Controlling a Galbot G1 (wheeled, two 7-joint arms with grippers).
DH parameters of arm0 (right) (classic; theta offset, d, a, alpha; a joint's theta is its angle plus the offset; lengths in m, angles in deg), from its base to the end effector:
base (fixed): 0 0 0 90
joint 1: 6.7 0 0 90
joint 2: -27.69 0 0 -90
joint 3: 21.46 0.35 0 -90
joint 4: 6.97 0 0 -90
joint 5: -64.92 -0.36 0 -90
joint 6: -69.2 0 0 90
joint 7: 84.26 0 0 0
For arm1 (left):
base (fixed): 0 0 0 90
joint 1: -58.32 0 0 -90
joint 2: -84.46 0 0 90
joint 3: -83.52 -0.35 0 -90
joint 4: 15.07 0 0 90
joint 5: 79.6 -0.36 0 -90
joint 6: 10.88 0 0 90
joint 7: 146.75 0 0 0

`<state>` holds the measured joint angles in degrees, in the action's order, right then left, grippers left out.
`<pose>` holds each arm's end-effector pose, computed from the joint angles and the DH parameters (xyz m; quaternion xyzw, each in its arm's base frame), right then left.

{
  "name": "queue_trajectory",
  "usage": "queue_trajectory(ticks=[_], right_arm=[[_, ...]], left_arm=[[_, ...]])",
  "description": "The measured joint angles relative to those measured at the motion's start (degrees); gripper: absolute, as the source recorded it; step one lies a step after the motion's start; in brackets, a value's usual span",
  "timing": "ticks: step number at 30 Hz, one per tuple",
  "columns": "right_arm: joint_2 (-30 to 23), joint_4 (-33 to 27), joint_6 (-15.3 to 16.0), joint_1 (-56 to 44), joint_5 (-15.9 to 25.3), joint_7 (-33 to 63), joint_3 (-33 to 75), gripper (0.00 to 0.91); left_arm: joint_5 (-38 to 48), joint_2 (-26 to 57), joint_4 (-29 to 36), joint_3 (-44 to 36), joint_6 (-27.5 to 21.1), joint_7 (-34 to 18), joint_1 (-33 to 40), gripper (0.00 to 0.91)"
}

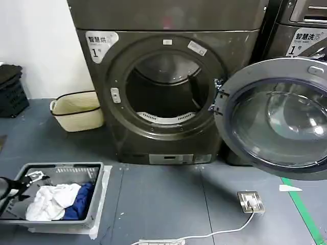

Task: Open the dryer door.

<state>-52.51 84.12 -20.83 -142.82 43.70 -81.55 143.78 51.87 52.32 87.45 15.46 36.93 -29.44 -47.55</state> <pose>-0.1375 -0.4014 -0.2594 -0.5865 -0.7788 0.1661 0.1480 0.3044 0.3001 -0.1214 0.1945 -0.7964 0.3301 0.4680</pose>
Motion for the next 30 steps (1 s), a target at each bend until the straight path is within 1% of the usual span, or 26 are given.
queue_trajectory(ticks=[18,30], right_arm=[[-0.2,0.2,0.2,-0.2,-0.1,0.2,0.4,0.907],[-0.5,0.1,-0.9,-0.4,0.1,-1.5,0.9,0.907]], left_arm=[[1.9,-0.2,-1.9,0.2,0.0,-0.9,0.0,0.907],[1.7,0.0,-2.6,-0.5,0.0,-0.7,0.0,0.907]])
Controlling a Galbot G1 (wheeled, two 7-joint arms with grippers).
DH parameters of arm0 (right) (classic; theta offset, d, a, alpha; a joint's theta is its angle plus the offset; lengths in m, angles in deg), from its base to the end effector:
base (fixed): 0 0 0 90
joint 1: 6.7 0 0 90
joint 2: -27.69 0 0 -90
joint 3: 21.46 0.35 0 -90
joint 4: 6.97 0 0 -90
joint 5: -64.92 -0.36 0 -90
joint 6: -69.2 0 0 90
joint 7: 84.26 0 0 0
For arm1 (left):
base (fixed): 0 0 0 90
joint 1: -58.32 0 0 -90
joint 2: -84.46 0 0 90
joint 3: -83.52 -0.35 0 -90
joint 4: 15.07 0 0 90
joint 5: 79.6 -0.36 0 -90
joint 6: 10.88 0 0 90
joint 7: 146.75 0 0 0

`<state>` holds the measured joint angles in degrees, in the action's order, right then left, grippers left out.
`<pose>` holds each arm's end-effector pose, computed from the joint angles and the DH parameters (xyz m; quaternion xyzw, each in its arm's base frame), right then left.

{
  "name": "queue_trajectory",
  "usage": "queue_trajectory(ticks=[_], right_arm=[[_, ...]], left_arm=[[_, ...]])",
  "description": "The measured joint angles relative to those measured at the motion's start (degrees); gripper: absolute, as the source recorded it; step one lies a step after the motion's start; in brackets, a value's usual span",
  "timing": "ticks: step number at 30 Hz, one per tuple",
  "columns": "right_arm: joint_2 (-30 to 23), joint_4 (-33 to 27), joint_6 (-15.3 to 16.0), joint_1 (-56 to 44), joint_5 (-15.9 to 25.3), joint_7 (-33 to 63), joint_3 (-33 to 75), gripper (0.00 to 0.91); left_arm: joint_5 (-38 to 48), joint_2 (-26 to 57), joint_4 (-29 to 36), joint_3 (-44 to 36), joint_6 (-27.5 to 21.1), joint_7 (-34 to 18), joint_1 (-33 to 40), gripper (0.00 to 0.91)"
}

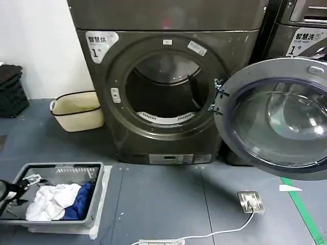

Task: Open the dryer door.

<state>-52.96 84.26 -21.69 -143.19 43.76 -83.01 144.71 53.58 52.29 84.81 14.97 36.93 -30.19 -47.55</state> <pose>-0.1445 -0.4004 -0.2558 -0.5813 -0.7821 0.1717 0.1447 0.3056 0.3130 -0.1323 0.2078 -0.7787 0.3462 0.4802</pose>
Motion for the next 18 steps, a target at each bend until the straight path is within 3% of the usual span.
queue_trajectory(ticks=[18], right_arm=[[-0.4,0.0,-0.5,0.1,0.1,-0.5,-0.1,0.907]], left_arm=[[-1.6,0.5,-0.8,-2.2,0.0,0.4,1.9,0.907]])
